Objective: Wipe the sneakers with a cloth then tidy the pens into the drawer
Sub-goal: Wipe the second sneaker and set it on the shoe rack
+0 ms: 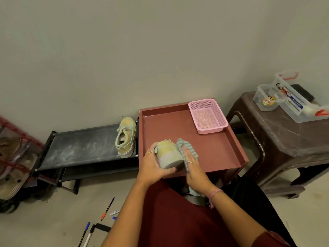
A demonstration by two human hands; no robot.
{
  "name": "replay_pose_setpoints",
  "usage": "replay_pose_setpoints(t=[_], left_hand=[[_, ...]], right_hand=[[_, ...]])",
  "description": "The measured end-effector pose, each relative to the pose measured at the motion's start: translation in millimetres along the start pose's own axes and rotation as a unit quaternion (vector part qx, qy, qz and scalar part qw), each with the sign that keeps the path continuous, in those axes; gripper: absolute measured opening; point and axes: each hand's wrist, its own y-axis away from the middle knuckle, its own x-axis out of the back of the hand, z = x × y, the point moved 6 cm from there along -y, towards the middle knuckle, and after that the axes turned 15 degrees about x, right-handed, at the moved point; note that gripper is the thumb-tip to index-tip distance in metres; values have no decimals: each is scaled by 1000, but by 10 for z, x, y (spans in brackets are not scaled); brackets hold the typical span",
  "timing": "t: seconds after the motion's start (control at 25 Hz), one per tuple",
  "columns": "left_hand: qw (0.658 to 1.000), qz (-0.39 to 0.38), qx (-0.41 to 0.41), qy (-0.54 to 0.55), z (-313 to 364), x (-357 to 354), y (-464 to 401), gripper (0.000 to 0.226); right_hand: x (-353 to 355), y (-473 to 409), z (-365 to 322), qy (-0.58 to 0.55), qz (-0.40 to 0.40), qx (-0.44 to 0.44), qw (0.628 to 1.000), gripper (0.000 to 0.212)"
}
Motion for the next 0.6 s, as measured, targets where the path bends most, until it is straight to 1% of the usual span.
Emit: replay_pose_setpoints(t=[0.08,0.16,0.24,0.32,0.4,0.44,0.52,0.6], left_hand=[[1000,5,10,2,-43,-10,13,98],[1000,6,9,-7,-74,-27,-8,96],[1000,2,-1,-18,-49,-29,-23,96],[1000,-14,-9,-23,-32,-20,-45,96],[999,-23,-15,-25,-68,8,-58,95],[999,-27,-18,-25,-97,18,-49,94],[999,-36,-25,-32,-155,12,-16,94],[998,-44,-25,-41,-214,-6,14,96]], right_hand=[[47,11,252,15,-23,-73,997,97],[55,-69,239,0,-40,-98,994,92],[28,-156,7,-30,-55,-76,995,86],[-6,-187,-280,-52,-70,-14,996,87],[-41,-185,-365,-35,-84,38,995,89],[-43,-192,-290,-24,-95,45,994,91],[3,-278,-12,0,-125,23,992,92],[71,-412,189,13,-158,-10,987,86]])
